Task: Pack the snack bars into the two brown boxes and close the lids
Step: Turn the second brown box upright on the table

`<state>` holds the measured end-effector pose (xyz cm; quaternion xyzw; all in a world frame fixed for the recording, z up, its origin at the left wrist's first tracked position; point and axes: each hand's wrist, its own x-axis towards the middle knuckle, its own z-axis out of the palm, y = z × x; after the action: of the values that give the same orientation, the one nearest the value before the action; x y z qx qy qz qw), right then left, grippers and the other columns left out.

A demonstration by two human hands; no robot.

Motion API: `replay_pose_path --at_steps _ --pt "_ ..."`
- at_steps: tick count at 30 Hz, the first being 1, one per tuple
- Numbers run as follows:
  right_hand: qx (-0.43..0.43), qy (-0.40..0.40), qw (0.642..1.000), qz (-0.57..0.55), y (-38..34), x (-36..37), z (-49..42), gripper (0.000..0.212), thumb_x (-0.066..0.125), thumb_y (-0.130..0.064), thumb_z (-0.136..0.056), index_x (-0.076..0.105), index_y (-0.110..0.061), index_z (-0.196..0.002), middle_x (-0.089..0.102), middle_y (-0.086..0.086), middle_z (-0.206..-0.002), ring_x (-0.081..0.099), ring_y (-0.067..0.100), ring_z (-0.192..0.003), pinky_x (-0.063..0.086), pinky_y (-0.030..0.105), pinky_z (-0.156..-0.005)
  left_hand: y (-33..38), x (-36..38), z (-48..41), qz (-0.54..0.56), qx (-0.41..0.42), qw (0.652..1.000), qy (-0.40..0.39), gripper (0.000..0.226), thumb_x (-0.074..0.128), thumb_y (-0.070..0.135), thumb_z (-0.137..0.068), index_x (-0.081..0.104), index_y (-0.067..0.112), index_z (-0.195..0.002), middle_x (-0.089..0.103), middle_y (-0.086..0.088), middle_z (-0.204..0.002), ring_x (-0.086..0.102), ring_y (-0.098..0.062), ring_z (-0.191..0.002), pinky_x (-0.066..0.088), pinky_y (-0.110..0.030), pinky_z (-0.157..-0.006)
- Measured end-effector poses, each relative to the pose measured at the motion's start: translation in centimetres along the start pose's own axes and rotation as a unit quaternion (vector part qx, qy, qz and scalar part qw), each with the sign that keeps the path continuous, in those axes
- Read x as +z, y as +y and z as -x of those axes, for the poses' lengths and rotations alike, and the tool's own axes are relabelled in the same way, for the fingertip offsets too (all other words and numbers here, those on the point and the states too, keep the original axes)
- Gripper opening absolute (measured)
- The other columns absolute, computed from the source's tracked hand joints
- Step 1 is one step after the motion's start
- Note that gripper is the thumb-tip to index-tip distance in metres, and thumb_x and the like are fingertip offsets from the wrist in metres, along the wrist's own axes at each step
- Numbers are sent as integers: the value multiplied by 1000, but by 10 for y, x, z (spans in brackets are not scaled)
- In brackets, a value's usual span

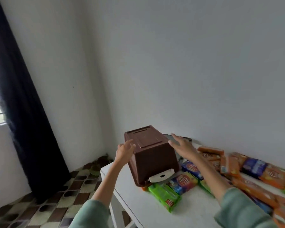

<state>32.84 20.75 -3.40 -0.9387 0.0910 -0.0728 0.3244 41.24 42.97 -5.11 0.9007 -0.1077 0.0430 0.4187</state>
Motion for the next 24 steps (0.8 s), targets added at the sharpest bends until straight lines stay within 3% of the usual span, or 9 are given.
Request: replay_pose_path --at_steps 3,6,8,10,12,18,24 --pt "15 1 999 -44 -21 24 -31 60 30 -56 -94 16 -33 -148 7 14 -157 17 33 -143 21 43 -113 -10 10 -24 113 -48 989 -82 55 43 43 -94 27 29 -144 37 -8 -145 24 -27 -140 24 -43 -114" --pt "32 2 997 -66 -25 37 -47 61 36 -54 -94 20 -31 -148 11 18 -156 19 33 -143 22 40 -113 -11 28 -38 175 -82 975 -108 66 48 51 -89 16 35 -146 27 -5 -152 25 -27 -141 18 -43 -117" --pt "44 2 996 -77 -21 39 -54 61 42 -49 -94 24 -27 -148 25 10 -154 25 28 -142 25 38 -112 -12 37 -46 192 -101 971 -100 69 52 47 -88 15 37 -145 31 -7 -150 32 -28 -137 25 -44 -115" --pt "58 2 994 -97 -17 39 -56 60 46 -46 -93 28 -27 -146 33 3 -151 31 24 -139 28 37 -110 -12 42 -51 203 -111 968 -95 68 55 39 -88 17 39 -144 29 -9 -151 27 -28 -139 26 -46 -114" --pt "69 12 991 -117 -16 38 -56 59 50 -45 -91 31 -29 -145 35 0 -150 33 22 -138 30 36 -109 -11 44 -54 200 -110 969 -98 65 55 36 -88 21 38 -144 25 -11 -152 22 -29 -141 25 -47 -114" --pt "80 42 990 -110 -18 27 -41 54 53 -38 -91 39 -24 -142 41 0 -147 37 19 -136 30 29 -108 0 46 -48 167 -106 976 -93 60 52 37 -90 26 33 -144 27 -16 -150 33 -33 -135 30 -45 -112" --pt "82 93 982 -144 -8 -14 14 51 54 -35 -91 41 -26 -140 42 1 -146 36 22 -136 29 32 -110 50 47 -10 166 -57 978 -111 62 51 36 -90 23 33 -145 23 -16 -152 31 -34 -136 29 -46 -112"
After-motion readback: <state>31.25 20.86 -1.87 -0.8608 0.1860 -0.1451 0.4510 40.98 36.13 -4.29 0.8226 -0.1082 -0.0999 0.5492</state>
